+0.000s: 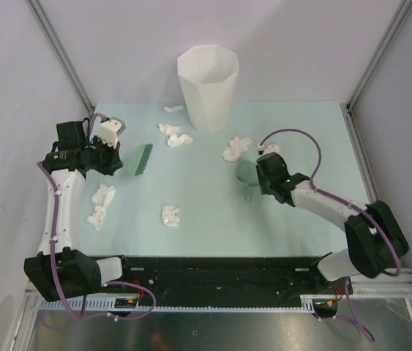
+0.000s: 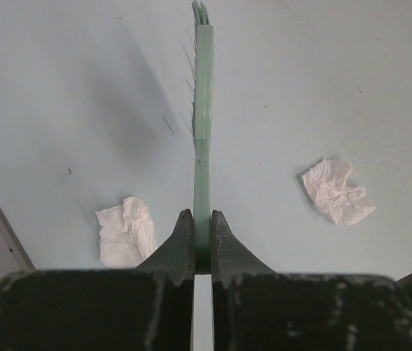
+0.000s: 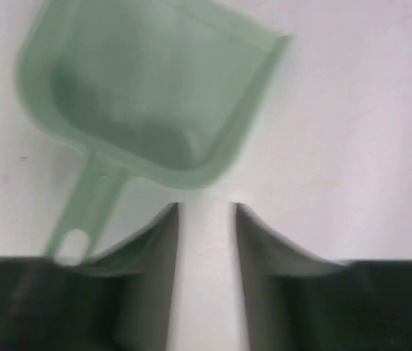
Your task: Sweep away the paper scraps from the table
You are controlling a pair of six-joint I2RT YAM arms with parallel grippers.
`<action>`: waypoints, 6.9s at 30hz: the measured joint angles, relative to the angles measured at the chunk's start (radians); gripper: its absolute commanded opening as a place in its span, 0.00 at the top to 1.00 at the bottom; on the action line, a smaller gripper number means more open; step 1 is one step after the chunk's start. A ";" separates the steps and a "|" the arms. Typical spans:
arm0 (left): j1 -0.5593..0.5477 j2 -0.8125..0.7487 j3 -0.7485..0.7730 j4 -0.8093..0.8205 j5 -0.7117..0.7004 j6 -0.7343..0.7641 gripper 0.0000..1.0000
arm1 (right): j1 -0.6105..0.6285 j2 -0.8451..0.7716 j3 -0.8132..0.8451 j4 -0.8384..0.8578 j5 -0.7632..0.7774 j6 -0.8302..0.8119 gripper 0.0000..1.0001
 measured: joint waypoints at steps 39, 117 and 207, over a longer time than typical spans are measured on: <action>0.000 -0.023 -0.008 0.003 -0.163 -0.009 1.00 | 0.179 0.059 0.064 -0.174 -0.037 0.372 1.00; -0.434 0.744 0.160 1.072 -0.566 0.627 1.00 | 0.283 -0.270 0.106 -0.340 -0.032 0.065 1.00; -0.586 0.233 0.090 -0.283 -0.150 -0.045 1.00 | 0.697 -0.286 -0.051 -0.558 -0.229 0.480 1.00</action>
